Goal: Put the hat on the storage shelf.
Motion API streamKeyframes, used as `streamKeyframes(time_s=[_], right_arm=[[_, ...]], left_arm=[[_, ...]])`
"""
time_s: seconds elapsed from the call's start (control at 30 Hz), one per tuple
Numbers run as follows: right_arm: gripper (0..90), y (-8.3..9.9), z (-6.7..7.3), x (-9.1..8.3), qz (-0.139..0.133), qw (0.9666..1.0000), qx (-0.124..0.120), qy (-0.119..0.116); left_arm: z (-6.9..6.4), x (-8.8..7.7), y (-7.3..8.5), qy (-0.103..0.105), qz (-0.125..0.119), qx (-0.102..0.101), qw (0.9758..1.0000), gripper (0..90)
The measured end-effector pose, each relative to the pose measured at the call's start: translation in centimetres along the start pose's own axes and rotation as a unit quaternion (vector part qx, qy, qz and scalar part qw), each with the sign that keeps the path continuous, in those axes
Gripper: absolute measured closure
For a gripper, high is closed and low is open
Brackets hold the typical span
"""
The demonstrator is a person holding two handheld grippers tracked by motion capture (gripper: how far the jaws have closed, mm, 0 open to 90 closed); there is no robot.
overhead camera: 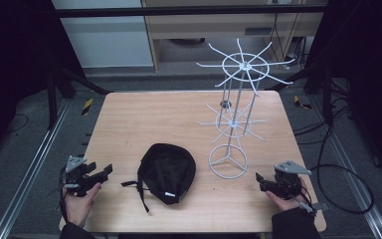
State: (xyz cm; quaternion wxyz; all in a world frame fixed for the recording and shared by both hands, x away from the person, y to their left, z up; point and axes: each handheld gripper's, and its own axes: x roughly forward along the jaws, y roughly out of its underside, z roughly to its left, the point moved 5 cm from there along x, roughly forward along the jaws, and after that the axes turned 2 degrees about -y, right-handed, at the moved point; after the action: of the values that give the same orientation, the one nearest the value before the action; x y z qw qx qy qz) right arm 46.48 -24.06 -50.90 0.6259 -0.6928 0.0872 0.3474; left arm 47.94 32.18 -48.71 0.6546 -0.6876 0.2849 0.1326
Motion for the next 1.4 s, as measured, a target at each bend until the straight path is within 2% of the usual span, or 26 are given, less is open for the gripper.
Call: streamKeyframes(time_s=[0.1, 0.17, 0.3, 0.4, 0.53, 0.57, 0.67, 0.73, 0.77, 0.83, 0.9, 1.1, 1.3, 1.4], right_arm=[[28.3, -0.1, 0.6, 0.0, 0.001, 1.0000, -0.004, -0.006], [32.9, -0.4, 1.7, -0.2, -0.005, 0.9997, -0.001, -0.026], [37.5, -0.7, 3.0, -0.5, -0.010, 0.9993, -0.003, -0.036], [38.9, -1.1, 4.0, -0.5, -0.016, 0.9989, -0.009, -0.044], [39.4, -1.5, 5.1, -0.5, -0.020, 0.9982, -0.014, -0.054], [39.6, -1.8, 6.0, -0.5, -0.023, 0.9976, -0.018, -0.062], [39.7, -2.2, 6.9, -0.3, -0.026, 0.9967, -0.026, -0.072], [39.6, -2.4, 7.2, -0.3, -0.026, 0.9962, -0.030, -0.077], [40.6, -2.7, 7.8, -0.3, -0.029, 0.9952, -0.032, -0.088], [41.0, -2.8, 7.9, -0.2, -0.031, 0.9950, -0.034, -0.089], [41.5, -3.4, 8.9, -0.1, -0.036, 0.9930, -0.036, -0.106], [43.5, -4.5, 11.3, 0.5, -0.030, 0.9896, -0.059, -0.127], [46.9, -5.6, 13.5, 1.4, -0.030, 0.9872, -0.066, -0.142], [47.7, -5.8, 14.1, 1.8, -0.026, 0.9869, -0.068, -0.144]], left_arm=[[-0.5, -0.2, -0.1, 0.003, -0.002, 0.004, 1.0000, 33.8], [-1.3, -0.6, -0.1, 0.004, -0.011, 0.008, 0.9999, 35.1], [-2.2, -1.1, -0.4, 0.008, -0.020, 0.019, 0.9996, 37.0], [-3.0, -1.2, -0.5, 0.019, -0.023, 0.019, 0.9994, 37.1], [-3.7, -1.1, -0.6, 0.030, -0.021, 0.024, 0.9990, 36.6], [-4.2, -1.0, -0.7, 0.033, -0.020, 0.030, 0.9988, 36.6], [-4.7, -1.0, -0.8, 0.038, -0.019, 0.036, 0.9985, 36.6], [-4.9, -1.1, -0.8, 0.039, -0.018, 0.037, 0.9984, 36.7], [-5.1, -1.1, -1.0, 0.043, -0.017, 0.040, 0.9981, 37.7], [-5.2, -1.1, -1.1, 0.044, -0.015, 0.041, 0.9981, 39.0], [-5.7, -1.0, -1.3, 0.053, -0.010, 0.045, 0.9975, 40.5], [-6.8, -0.9, -2.1, 0.061, -0.009, 0.059, 0.9964, 42.5], [-8.0, 0.1, -2.1, 0.064, 0.005, 0.077, 0.9950, 43.8], [-8.3, 0.7, -1.9, 0.066, 0.014, 0.082, 0.9943, 44.2]])
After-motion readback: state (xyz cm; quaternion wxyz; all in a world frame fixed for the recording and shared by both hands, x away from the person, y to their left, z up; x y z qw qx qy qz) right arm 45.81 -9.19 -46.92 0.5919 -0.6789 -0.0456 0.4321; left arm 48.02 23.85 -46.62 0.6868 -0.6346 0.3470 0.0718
